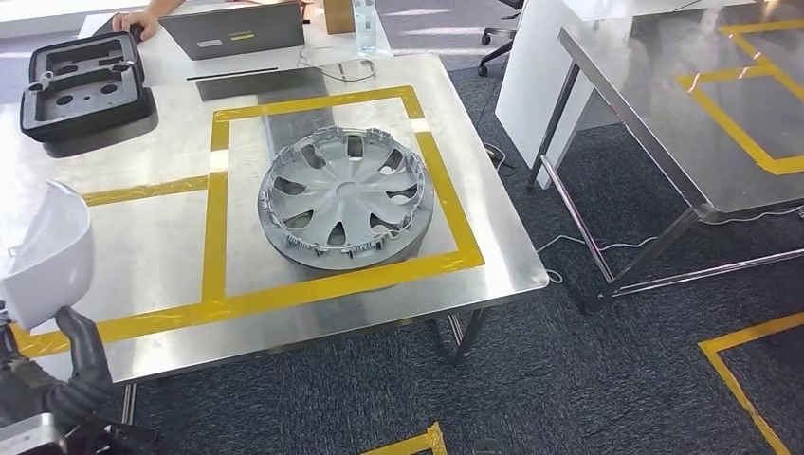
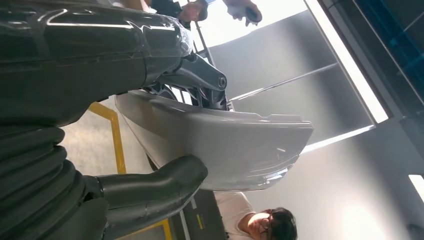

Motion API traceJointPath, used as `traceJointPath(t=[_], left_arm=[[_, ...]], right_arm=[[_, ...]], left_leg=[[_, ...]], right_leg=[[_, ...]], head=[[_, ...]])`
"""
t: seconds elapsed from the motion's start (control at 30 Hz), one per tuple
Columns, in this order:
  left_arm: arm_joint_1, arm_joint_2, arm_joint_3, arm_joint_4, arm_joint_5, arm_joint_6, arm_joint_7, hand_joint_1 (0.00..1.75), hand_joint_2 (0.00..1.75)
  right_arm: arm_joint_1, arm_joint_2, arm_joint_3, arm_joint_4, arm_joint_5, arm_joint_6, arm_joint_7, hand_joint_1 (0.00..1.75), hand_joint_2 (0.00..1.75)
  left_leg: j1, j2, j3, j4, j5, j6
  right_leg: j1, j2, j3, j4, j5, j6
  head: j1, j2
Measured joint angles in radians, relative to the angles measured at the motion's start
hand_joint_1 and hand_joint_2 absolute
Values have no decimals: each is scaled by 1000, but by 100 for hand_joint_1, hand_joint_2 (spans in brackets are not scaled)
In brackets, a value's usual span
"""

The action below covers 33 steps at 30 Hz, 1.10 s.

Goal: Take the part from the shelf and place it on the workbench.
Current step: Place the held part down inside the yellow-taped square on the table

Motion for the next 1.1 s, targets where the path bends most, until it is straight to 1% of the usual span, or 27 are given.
traceJointPath(t=[0.03, 0.07, 0.13, 0.17, 0.2, 0.27, 0.3, 0.33, 0.37, 0.43, 0.47, 0.5, 0.53, 0.57, 0.6, 0.63, 0.67, 0.7, 0.77, 0.83, 0.87, 0.9, 0.97, 1.0, 1.03, 1.07, 1.1], left_arm=[[0, 4, 0, 0, -4, 0, 5, 175, 175], [-1, 8, 0, 0, -13, 0, 16, 175, 175], [-5, 17, 1, 0, -51, 0, 63, 175, 175], [-8, 23, 2, 0, -79, 0, 101, 175, 175], [-10, 31, 6, 0, -111, 0, 153, 175, 175], [-13, 57, 20, 0, -162, 0, 270, 175, 175], [-14, 76, 28, 1, -183, 1, 335, 175, 175], [-14, 97, 35, 3, -199, 1, 395, 175, 175], [-15, 118, 41, 6, -207, 1, 455, 175, 175], [-14, 163, 56, 25, -180, 1, 533, 175, 175], [-13, 183, 66, 40, -149, 1, 547, 175, 175], [-13, 201, 77, 60, -122, 1, 548, 175, 175], [-12, 216, 89, 79, -104, 1, 549, 175, 175], [-12, 229, 100, 97, -97, 1, 556, 175, 175], [-12, 241, 111, 114, -98, 1, 568, 175, 175], [-12, 254, 121, 132, -102, 1, 587, 175, 175], [-11, 268, 129, 151, -107, 1, 607, 175, 175], [-10, 282, 135, 171, -114, 1, 629, 175, 175], [-6, 308, 140, 209, -136, 1, 670, 175, 175], [-5, 336, 140, 240, -158, 1, 698, 175, 175], [-5, 350, 139, 254, -164, 1, 707, 175, 175], [-6, 362, 139, 268, -168, 1, 712, 175, 175], [-6, 379, 139, 294, -171, 1, 717, 175, 175], [-5, 386, 138, 305, -172, 1, 717, 175, 175], [-5, 392, 138, 315, -172, 1, 719, 175, 175], [-5, 398, 136, 323, -168, 1, 721, 175, 175], [-6, 406, 134, 330, -159, 1, 721, 175, 175]], right_arm=[[1, 0, 0, 0, 0, 0, -1, 0, 175], [2, 0, 0, 0, 0, 1, -2, 0, 175], [3, 0, 0, 0, -6, 4, -7, 0, 175], [3, 0, 0, 0, -11, 5, -11, 0, 175], [3, 0, 0, 0, -17, 8, -14, 0, 175], [3, 1, 0, 0, -27, 13, -17, 0, 175], [4, 2, 0, 0, -29, 15, -16, 0, 175], [3, 3, 1, 0, -29, 17, -14, 0, 175], [3, 4, 1, 0, -29, 17, -10, 0, 175], [3, 4, 2, 1, -28, 16, 0, 0, 175], [3, 4, 3, 1, -28, 14, 5, 0, 175], [4, 4, 3, 1, -28, 11, 11, 0, 175], [4, 3, 4, 1, -28, 7, 18, 0, 175], [4, 2, 4, 1, -28, 3, 25, 0, 175], [4, 0, 4, 2, -27, -1, 31, 0, 175], [4, -4, 4, 2, -25, -4, 37, 0, 175], [4, -9, 5, 2, -24, -7, 42, 0, 175], [4, -13, 6, 3, -23, -9, 47, 0, 175], [5, -19, 11, 3, -22, -11, 54, 0, 175], [5, -25, 17, 4, -21, -13, 58, 0, 175], [4, -26, 19, 4, -20, -14, 59, 0, 175], [3, -27, 22, 4, -20, -13, 60, 0, 175], [4, -26, 27, 4, -20, -12, 61, 0, 175], [4, -26, 28, 4, -20, -12, 61, 0, 175], [5, -26, 29, 4, -20, -12, 61, 0, 175], [5, -26, 30, 4, -19, -12, 61, 0, 175], [5, -26, 30, 4, -19, -11, 62, 0, 175]], left_leg=[[0, 1, 10, -24, 27, -1], [0, 2, 36, -78, 65, -2], [1, 3, 92, -188, 110, 2], [0, 2, 107, -218, 115, 6], [-2, 1, 112, -227, 110, 11], [-3, 1, 111, -229, 113, 21], [-1, 2, 112, -230, 114, 26], [2, 3, 112, -232, 115, 30], [4, 5, 112, -232, 116, 32], [5, 9, 111, -233, 115, 35], [5, 11, 110, -233, 115, 35], [5, 12, 110, -232, 115, 35], [5, 13, 111, -232, 115, 34], [4, 13, 112, -233, 114, 34], [4, 14, 113, -233, 114, 33], [3, 14, 113, -234, 114, 31], [4, 14, 113, -235, 115, 28], [6, 15, 112, -237, 116, 23], [9, 15, 115, -248, 122, 9], [9, 11, 115, -244, 113, 1], [7, 7, 104, -219, 95, -1], [7, 2, 83, -173, 67, -2], [6, -2, 26, -57, 15, -8], [6, -2, 6, -20, 8, -11], [7, 0, 3, -19, 21, -15], [9, 2, 19, -54, 51, -18], [11, 4, 49, -114, 85, -23]], right_leg=[[0, 1, 0, 5, -3, 1], [-1, 3, 0, 12, -8, 4], [-1, 7, -3, 31, -22, 14], [0, 8, -6, 39, -27, 20], [1, 8, -8, 43, -30, 24], [0, 9, -10, 45, -32, 29], [-1, 8, -12, 52, -39, 33], [-3, 7, -21, 75, -55, 38], [-5, 6, -40, 117, -81, 44], [-11, 2, -98, 245, -143, 55], [-14, 1, -124, 301, -161, 57], [-15, 1, -138, 327, -161, 57], [-14, 1, -135, 314, -141, 54], [-12, 1, -114, 263, -106, 48], [-9, 2, -84, 191, -66, 37], [-5, 1, -54, 124, -39, 26], [0, 2, -33, 75, -24, 16], [4, 2, -21, 49, -20, 9], [8, 2, -15, 32, -18, 1], [6, 0, 0, 0, -2, -5], [3, -2, 8, -15, 6, -7], [1, -3, 12, -23, 10, -8], [1, -3, 13, -22, 9, -8], [1, -3, 12, -18, 7, -7], [0, -2, 12, -13, 4, -5], [-2, -1, 12, -7, -1, -1], [-4, 0, 11, 2, -7, 5]], head=[[-3, 0], [-7, 0], [-18, 0], [-20, 0], [-20, 0], [-16, 0], [-14, 0], [-11, 0], [-7, 0], [4, 0], [7, 0], [10, 0], [14, 0], [17, 0], [19, 0], [20, 0], [21, 0], [21, 0], [24, 0], [24, 0], [22, 0], [16, 0], [5, 0], [0, 0], [-4, 0], [-7, 0], [-11, 0]])
